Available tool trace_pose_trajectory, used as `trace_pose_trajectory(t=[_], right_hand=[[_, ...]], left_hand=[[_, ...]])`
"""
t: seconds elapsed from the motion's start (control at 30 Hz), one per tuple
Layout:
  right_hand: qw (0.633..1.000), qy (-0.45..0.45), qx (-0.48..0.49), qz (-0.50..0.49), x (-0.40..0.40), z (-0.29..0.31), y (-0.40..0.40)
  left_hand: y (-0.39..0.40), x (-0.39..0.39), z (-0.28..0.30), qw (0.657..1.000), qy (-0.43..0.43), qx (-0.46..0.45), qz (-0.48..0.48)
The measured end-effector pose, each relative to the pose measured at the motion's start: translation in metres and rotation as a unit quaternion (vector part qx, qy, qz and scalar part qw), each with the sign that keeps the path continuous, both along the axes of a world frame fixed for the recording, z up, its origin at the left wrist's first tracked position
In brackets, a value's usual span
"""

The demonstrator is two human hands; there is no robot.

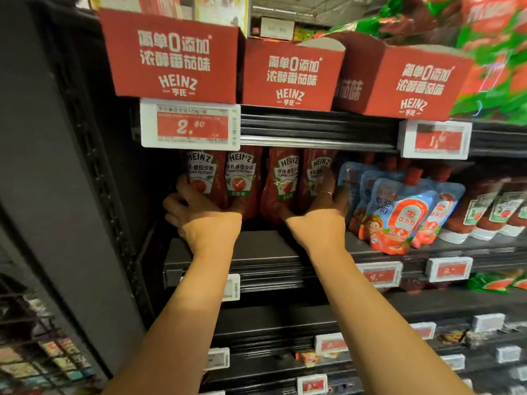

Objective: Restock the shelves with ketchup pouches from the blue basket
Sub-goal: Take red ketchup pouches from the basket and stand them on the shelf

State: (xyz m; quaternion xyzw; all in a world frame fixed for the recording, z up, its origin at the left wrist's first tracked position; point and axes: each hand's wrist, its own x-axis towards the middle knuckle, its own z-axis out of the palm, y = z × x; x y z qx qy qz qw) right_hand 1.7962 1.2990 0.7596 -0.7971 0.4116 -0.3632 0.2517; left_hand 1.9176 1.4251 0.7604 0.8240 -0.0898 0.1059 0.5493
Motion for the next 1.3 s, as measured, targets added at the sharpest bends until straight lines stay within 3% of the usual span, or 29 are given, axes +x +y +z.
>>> trace_pose_trajectory(t=[0.33, 0.47, 0.6, 0.8, 0.9, 0.97, 1.07, 1.17, 1.3], right_hand=[[0.993, 0.112, 0.008, 0.025, -0.03, 0.01, -0.003], [0.994, 0.045, -0.015, 0.096, -0.071, 0.007, -0.001], [0.977, -0.032, -0.021, 0.209, -0.114, 0.001, -0.007], [0.941, -0.108, -0.05, 0.316, -0.175, -0.027, -0.018], [0.929, -0.146, -0.05, 0.336, -0.208, -0.06, -0.022], [0.928, -0.123, -0.009, 0.351, -0.23, -0.099, -0.025], [0.936, -0.039, 0.084, 0.339, -0.266, -0.175, -0.032], [0.933, 0.055, 0.201, 0.295, -0.307, -0.25, -0.036], [0.916, 0.118, 0.331, 0.195, -0.362, -0.342, -0.019]], left_hand=[[0.013, -0.011, 0.008, 0.999, 0.032, -0.024, -0.016], [0.026, -0.024, 0.001, 0.999, 0.02, 0.022, -0.015], [0.033, -0.064, -0.006, 0.995, -0.047, 0.064, -0.053], [0.047, -0.15, -0.039, 0.979, -0.171, 0.029, -0.107], [0.059, -0.19, -0.072, 0.977, -0.177, 0.04, -0.116], [0.07, -0.211, -0.111, 0.982, -0.098, 0.085, -0.135], [0.085, -0.243, -0.184, 0.965, 0.122, 0.155, -0.175], [0.102, -0.285, -0.248, 0.886, 0.335, 0.215, -0.236], [0.125, -0.334, -0.321, 0.81, 0.45, 0.284, -0.245]])
